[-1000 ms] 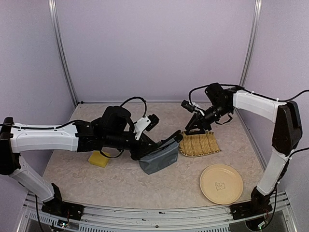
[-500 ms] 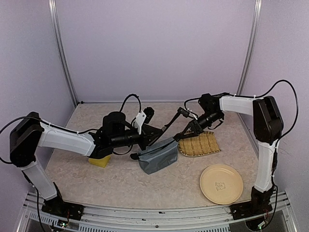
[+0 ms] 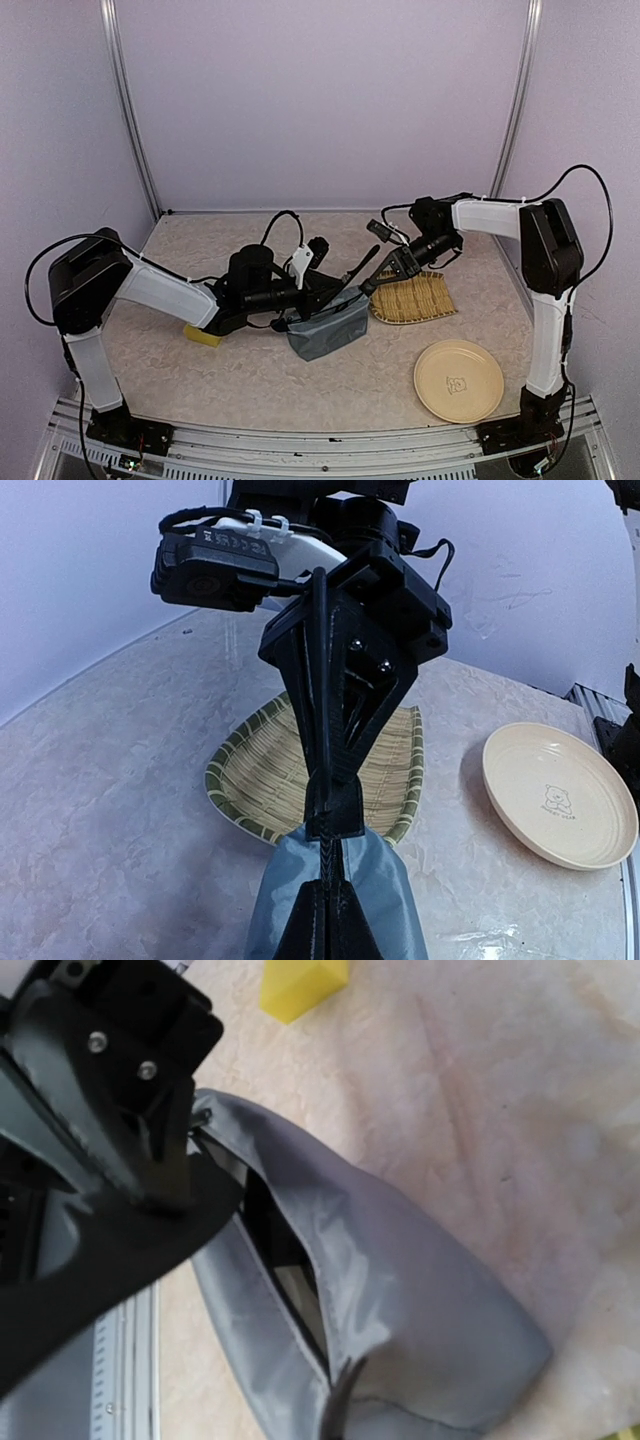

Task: Sort the hair-cutting tools
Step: Hold the kit bag at the center of the board.

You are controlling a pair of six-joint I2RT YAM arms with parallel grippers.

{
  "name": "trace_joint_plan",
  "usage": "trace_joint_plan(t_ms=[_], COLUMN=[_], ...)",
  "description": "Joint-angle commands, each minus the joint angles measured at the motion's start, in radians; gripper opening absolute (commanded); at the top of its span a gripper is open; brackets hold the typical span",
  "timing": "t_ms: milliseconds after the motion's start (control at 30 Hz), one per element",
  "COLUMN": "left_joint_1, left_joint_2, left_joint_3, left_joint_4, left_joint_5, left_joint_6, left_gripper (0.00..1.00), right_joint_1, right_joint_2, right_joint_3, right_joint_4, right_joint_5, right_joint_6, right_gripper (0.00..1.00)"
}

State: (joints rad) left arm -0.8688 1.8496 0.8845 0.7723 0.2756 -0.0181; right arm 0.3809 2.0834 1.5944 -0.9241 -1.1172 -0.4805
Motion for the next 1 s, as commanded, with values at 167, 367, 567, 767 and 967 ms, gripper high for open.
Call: trace_joint_plan(t_ms=[167,367,567,767,967], left_joint_1=[0.01,0.009,0.003,-0.003,-0.032], left_joint_2=[0.029,0.007,-0.02,-0.056,-0.108], left_joint_3=[0.032,-0.018,-0.075,-0.108,-0.098], left_joint_4=[0.021,-0.003,-0.012,-0.058,-0.199], left_joint_5=[-0.004,-0.014,-0.038,-0.061,-0.123], left_joint_6=[0.024,0.02,0.006,0.008,0.04], left_gripper=[0.0,0.0,0.0,0.0,0.0], right_joint_1=[-0.004,-0.005,-0.01,-0.013,-0.013], right_joint_2=[0.017,0.014,0.01,0.004,-0.01], right_joint_3=[0.042,0.036,0.033,0.028,0.021], right_joint_4=[-0.025,-0.033,-0.032,-0.032,-0.023], right_joint_5=[-0.071,-0.077,-0.088,-0.092,-0.089], right_joint_6=[-0.003,-0.015,-0.02,-0.023,-0.02], right_gripper=[0.03,0.03,0.03,0.03,0.02])
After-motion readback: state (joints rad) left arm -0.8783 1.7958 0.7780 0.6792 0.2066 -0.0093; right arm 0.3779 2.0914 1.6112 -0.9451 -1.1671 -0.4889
